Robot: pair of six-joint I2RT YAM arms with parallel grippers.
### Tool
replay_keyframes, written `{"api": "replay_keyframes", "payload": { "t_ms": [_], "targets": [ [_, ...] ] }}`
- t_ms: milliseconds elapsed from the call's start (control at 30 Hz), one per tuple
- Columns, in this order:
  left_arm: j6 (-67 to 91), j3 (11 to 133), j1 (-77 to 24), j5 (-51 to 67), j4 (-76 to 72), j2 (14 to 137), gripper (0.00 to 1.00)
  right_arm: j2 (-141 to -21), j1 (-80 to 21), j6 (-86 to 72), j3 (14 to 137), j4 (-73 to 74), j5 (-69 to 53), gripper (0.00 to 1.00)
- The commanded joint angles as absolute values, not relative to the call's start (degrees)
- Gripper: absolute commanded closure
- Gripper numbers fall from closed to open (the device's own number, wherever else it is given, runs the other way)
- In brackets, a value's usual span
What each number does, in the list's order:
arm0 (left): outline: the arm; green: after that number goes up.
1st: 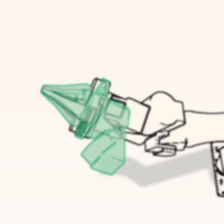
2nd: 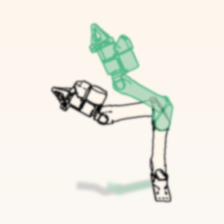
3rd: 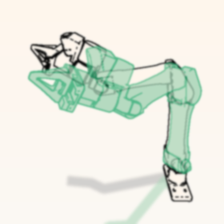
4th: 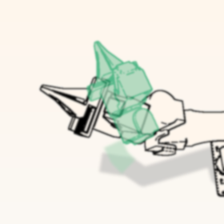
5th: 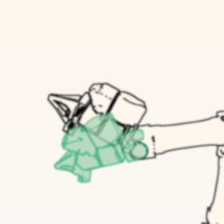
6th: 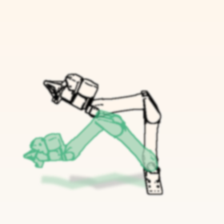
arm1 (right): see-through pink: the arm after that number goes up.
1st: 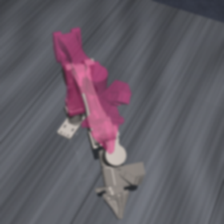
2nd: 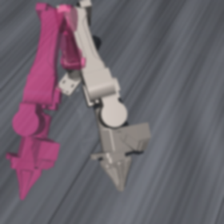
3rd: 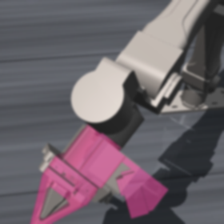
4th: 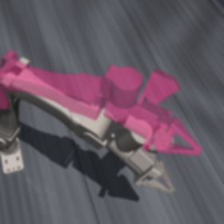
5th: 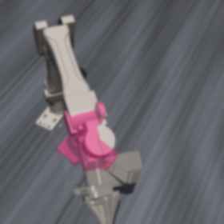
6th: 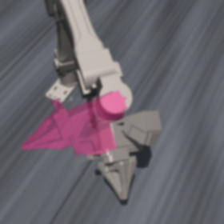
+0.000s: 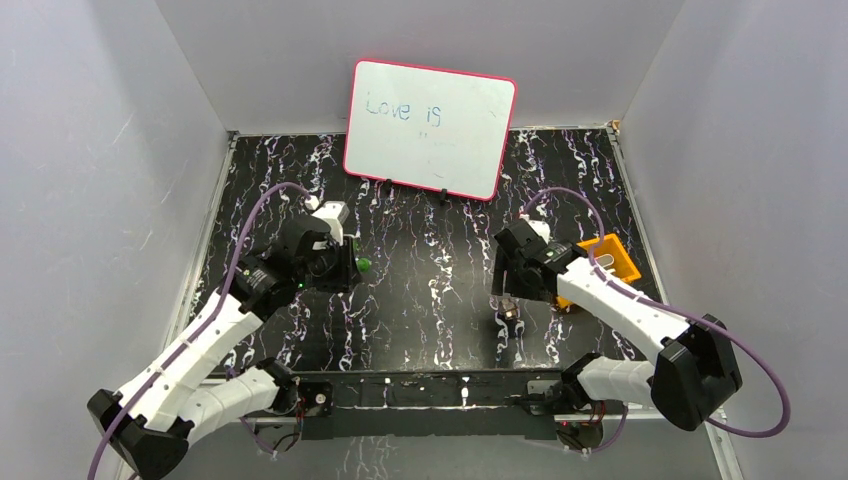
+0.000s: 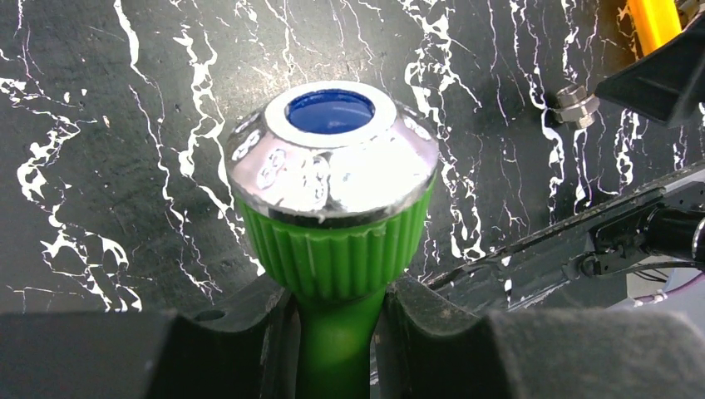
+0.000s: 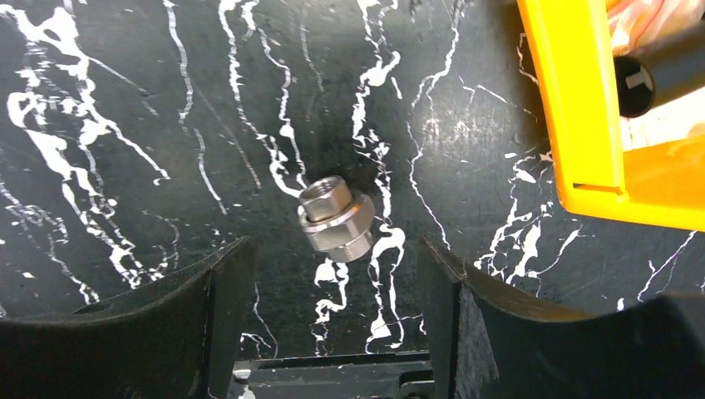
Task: Install the water faucets
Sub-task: Move the adaptor to the center of the board.
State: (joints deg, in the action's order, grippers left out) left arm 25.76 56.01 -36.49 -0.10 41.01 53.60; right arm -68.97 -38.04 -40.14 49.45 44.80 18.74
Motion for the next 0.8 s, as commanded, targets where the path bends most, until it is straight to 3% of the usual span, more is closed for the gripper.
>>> {"api": "replay_keyframes", "payload": {
  "t_ms": [0, 300, 533, 767],
  "targets": [
    [26.6, 57.3, -36.5, -0.5, 40.9, 52.2, 1.0, -68.3, -34.9, -40.7, 46.0, 40.9, 15.5, 0.22],
    [23.3, 54.7, -36.5, 7.5, 37.4, 51.0, 1.0, -70.7, -33.9, -38.6, 42.7, 36.6, 9.1, 0.2],
    [24.3, 57.0, -36.5, 5.4, 39.5, 52.0, 1.0, -72.6, -33.9, -38.0, 41.5, 35.7, 8.4, 0.22],
    [24.6, 58.5, -36.5, 5.1, 40.6, 53.5, 1.0, -74.5, -33.8, -37.5, 41.2, 35.7, 8.9, 0.32]
  ]
}}
